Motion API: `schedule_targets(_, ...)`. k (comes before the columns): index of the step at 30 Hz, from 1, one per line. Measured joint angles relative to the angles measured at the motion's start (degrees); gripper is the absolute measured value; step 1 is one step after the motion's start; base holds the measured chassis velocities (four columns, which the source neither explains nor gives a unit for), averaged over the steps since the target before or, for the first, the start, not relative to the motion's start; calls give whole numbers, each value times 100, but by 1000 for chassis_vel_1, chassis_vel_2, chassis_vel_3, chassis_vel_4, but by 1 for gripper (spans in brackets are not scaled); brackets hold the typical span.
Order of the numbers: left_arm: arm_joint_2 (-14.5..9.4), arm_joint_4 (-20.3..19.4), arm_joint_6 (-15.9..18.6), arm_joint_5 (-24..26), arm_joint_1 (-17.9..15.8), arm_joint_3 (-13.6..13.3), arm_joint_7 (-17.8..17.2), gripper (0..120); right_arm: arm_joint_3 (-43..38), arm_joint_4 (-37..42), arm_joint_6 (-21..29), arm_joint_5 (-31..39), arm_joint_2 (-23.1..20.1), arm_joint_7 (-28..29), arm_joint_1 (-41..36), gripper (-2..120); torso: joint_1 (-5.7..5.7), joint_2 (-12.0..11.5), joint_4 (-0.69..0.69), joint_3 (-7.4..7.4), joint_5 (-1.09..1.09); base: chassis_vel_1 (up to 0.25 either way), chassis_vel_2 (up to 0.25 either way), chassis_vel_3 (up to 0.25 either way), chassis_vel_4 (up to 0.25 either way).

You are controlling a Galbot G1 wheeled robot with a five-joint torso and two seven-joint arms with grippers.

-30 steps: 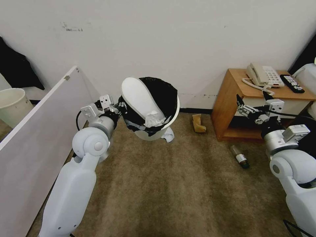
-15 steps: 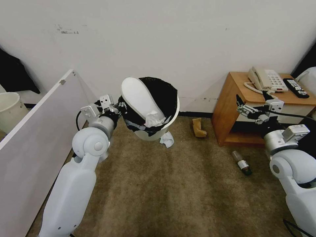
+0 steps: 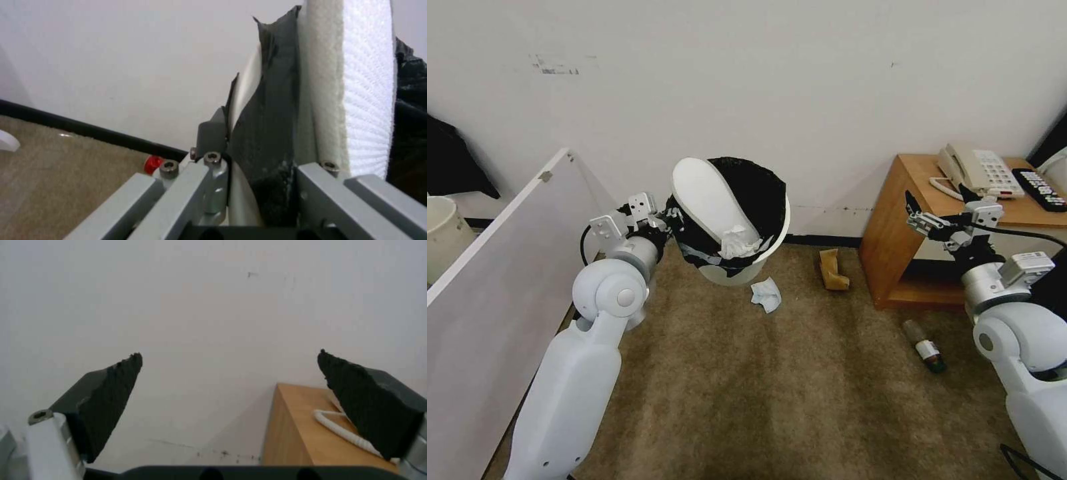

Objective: Pick up the trash bin and place the garbage on the floor into it.

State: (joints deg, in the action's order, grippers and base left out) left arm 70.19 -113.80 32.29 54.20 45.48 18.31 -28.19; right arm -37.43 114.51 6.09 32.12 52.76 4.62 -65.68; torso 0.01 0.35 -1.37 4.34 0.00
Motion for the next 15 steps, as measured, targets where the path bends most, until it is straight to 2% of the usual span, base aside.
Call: schedule_targets(15,10,0,0,0,-12,4,-5,4,-28,32,-16,18,-9,-8,-3,100,0,0,0,0,0,-83,81,82,-77)
